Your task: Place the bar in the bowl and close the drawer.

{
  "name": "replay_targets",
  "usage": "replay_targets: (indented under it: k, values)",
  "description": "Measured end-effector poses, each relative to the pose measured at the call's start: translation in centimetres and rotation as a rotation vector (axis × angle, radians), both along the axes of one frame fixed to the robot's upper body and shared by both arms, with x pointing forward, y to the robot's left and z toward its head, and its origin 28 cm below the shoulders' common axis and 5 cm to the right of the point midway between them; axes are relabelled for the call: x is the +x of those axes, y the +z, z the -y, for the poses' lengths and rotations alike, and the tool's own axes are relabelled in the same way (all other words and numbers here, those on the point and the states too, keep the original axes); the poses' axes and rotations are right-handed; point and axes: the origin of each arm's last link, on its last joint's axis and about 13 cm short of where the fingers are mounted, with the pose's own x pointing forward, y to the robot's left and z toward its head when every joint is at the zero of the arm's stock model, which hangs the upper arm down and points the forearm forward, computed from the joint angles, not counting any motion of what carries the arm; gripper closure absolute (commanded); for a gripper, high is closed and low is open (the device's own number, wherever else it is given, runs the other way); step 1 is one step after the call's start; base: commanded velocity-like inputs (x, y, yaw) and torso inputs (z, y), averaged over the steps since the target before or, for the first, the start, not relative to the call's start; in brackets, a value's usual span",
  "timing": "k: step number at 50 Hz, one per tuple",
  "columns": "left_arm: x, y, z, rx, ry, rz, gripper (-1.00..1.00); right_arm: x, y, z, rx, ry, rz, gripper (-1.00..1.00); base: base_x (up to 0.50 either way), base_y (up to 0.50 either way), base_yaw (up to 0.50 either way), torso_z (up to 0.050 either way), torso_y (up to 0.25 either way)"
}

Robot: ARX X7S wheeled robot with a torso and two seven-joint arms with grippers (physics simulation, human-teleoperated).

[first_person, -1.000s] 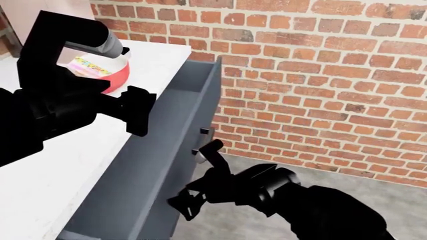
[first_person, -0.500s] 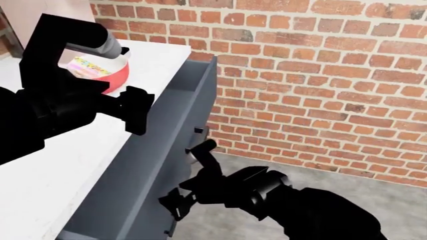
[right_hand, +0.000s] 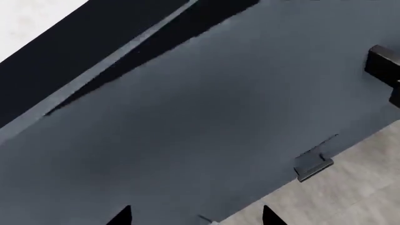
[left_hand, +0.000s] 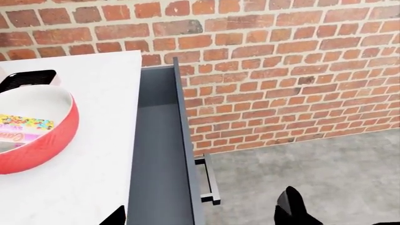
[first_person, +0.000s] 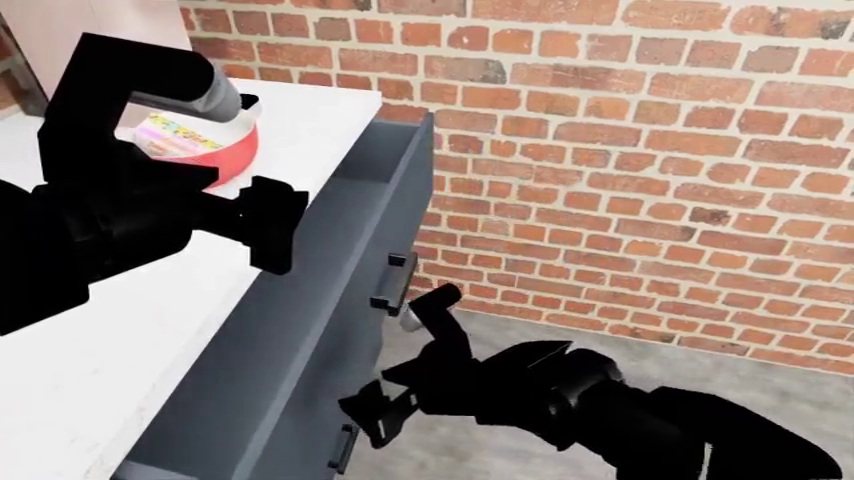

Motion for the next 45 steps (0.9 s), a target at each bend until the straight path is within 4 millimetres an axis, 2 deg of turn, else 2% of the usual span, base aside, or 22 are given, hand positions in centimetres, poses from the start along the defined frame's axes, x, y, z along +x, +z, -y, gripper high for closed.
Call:
replay_targets:
  k: [10, 25, 35, 45]
  values:
    - [-0.2, -0.1, 0.3, 0.005, -0.004, 0.0, -1.0, -3.2, -0.3, 4.3, -0.001, -0.098, 0.04, -1.0, 0.0, 0.0, 0.0, 0.0, 0.0]
    - [-0.7, -0.2, 1.6, 0.04, -0.019, -0.01, -1.0, -9.7, -1.3, 10.9, 0.042, -0.384, 0.14, -1.0, 0.0, 0.0, 0.0, 0.0, 0.0]
    - [-0.7, -0.1, 3.8, 0.11, -0.039, -0.024, -1.0, -13.9, -1.3, 15.1, 0.091, -0.616, 0.184, -1.0, 0.0, 0.0, 0.0, 0.0, 0.0]
    - [-0.6, -0.6, 6.6, 0.221, -0.044, -0.027, -1.0, -17.1, -0.7, 18.1, 0.108, -0.803, 0.235, -1.0, 0.0, 0.0, 0.0, 0.0, 0.0]
